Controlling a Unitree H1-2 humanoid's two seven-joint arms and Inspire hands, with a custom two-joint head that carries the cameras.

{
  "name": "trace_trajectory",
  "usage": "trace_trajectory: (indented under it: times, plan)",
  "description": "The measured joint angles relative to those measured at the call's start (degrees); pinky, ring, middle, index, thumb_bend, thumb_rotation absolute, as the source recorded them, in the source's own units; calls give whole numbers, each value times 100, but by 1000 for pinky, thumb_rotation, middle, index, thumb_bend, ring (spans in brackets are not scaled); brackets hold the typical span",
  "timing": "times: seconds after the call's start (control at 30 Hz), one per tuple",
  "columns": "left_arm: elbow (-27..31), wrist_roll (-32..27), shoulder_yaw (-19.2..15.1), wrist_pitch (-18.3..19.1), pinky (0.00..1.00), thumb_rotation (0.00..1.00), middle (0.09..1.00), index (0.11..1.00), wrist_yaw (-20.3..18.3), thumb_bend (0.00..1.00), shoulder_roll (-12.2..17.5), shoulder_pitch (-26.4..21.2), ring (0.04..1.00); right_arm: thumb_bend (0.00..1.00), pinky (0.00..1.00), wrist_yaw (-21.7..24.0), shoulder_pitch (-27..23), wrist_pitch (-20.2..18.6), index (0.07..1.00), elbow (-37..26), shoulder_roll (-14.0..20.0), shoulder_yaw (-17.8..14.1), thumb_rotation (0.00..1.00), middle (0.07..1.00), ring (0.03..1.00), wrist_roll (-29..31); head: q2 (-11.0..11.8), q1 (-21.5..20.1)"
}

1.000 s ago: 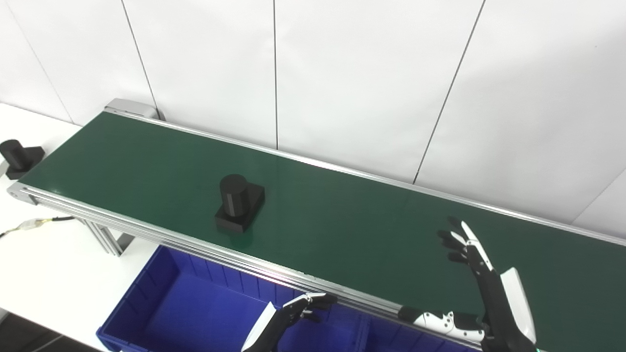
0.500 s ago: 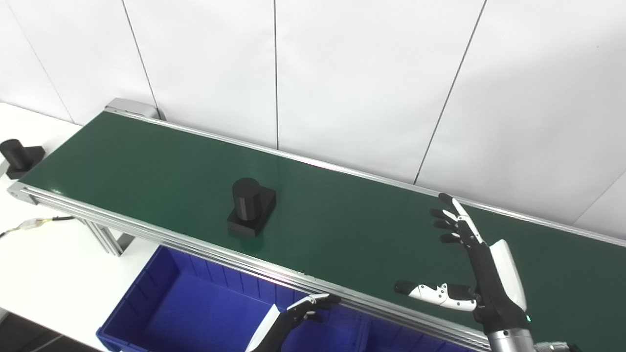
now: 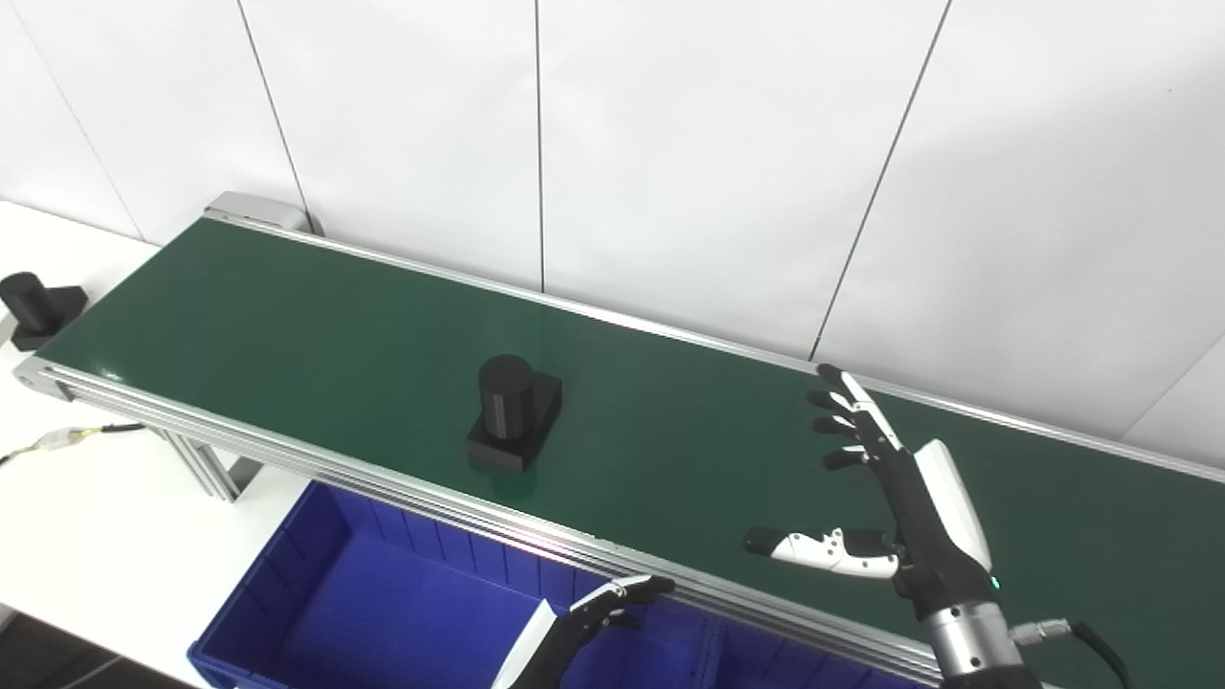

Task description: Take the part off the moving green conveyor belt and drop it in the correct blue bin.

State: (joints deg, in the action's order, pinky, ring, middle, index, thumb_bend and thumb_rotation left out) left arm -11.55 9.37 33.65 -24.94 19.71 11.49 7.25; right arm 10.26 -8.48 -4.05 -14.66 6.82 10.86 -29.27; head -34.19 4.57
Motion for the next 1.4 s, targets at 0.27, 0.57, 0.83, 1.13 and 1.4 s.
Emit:
trace_trajectory:
  times: [0.27,0.57,0.83,1.13,1.4]
  plan:
    - [-51,-1,19,0,755,294,866,819,-11,918,-15,-8,843,933,703,38,-314,-9,948,377,60,229,466,850,805,-415,0,0]
    - [36,37,53,0,753,284,876,836,-137,912,19,-3,841,953,713,76,-691,-89,934,705,0,465,451,842,802,-525,-26,-53]
    - [106,490,-11,-3,798,265,860,836,15,906,153,54,840,974,707,120,-1022,-169,925,1116,-41,682,476,846,801,-665,-35,-96]
    - [126,704,132,-4,808,258,866,836,281,899,389,132,847,965,736,121,-1332,-292,924,1515,-173,923,489,861,824,-819,-70,-184]
    - [230,657,251,-5,783,266,869,840,317,885,417,179,839,949,715,120,-1631,-332,924,1999,-269,1038,487,858,820,-819,-97,-220]
